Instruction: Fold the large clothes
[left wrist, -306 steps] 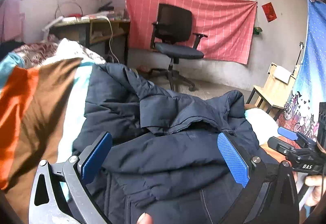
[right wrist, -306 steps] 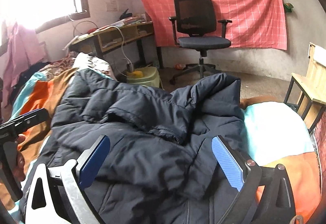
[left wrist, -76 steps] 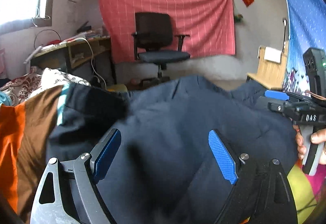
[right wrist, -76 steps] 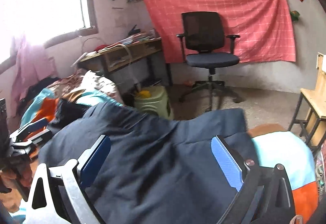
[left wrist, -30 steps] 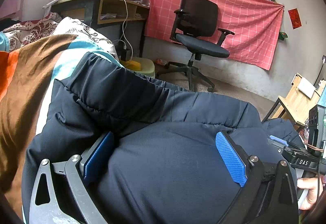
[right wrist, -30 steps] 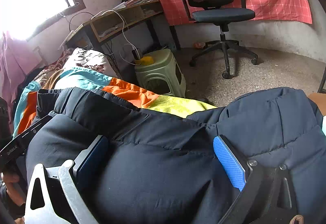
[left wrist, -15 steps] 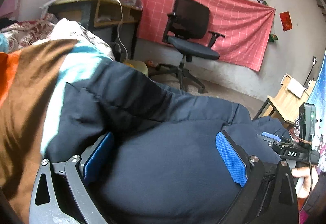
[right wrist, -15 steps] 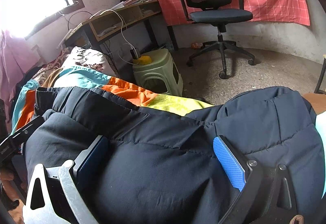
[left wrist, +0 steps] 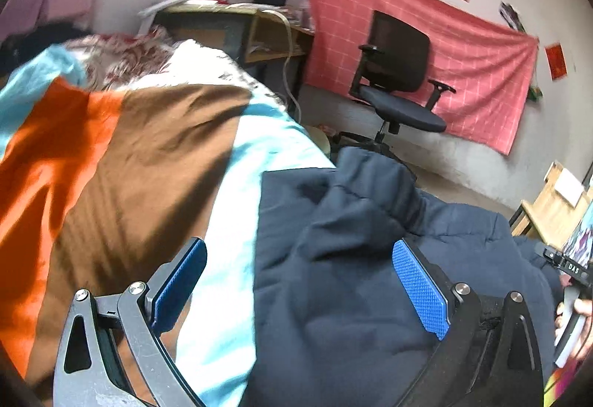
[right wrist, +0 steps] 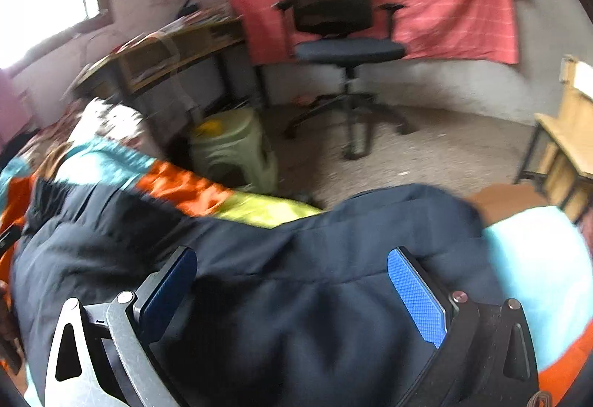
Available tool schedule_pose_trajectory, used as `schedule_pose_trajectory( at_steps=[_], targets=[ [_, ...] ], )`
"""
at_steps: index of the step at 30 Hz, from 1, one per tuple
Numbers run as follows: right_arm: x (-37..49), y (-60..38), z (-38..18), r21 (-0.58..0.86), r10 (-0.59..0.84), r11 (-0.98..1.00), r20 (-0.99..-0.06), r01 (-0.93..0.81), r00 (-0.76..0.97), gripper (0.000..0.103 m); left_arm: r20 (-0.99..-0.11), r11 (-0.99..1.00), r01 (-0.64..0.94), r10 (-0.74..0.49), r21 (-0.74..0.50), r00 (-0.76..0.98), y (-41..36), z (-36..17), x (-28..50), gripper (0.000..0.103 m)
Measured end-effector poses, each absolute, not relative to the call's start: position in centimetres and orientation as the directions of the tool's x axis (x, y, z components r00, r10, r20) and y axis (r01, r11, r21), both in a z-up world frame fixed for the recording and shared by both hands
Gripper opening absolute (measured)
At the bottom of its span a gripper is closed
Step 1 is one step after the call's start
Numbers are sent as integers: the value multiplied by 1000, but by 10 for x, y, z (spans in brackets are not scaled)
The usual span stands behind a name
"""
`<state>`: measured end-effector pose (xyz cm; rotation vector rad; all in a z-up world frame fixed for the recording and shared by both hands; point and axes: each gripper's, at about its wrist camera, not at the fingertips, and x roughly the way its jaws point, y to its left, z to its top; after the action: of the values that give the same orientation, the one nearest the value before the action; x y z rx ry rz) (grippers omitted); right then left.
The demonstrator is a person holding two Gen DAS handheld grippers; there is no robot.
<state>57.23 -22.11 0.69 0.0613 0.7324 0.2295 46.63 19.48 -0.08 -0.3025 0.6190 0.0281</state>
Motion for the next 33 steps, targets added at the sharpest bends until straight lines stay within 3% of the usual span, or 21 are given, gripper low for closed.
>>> schedule_pose_trajectory(
  at_steps=[11, 15, 23, 27, 33],
  targets=[
    [566, -297, 32, 51, 101, 995, -630, -89, 770, 103, -660, 935, -83, -179, -346, 730, 221, -11, 457, 98],
    [562, -326, 28, 86, 88, 995, -634, -43, 768, 103, -680, 927, -65, -223, -371, 698, 222, -15, 453, 98],
    [559, -364, -1, 233, 230, 968, -698, -89, 678, 103, -705, 921, -27, -278, -388, 652, 219, -17, 455, 98],
    [558, -374, -16, 355, 371, 922, -704, -152, 606, 103, -727, 930, -5, -283, -366, 626, 211, -19, 457, 98],
    [559, -372, -28, 409, 453, 888, -707, -209, 543, 103, -735, 926, 13, -308, -378, 604, 205, -26, 461, 98]
  ],
)
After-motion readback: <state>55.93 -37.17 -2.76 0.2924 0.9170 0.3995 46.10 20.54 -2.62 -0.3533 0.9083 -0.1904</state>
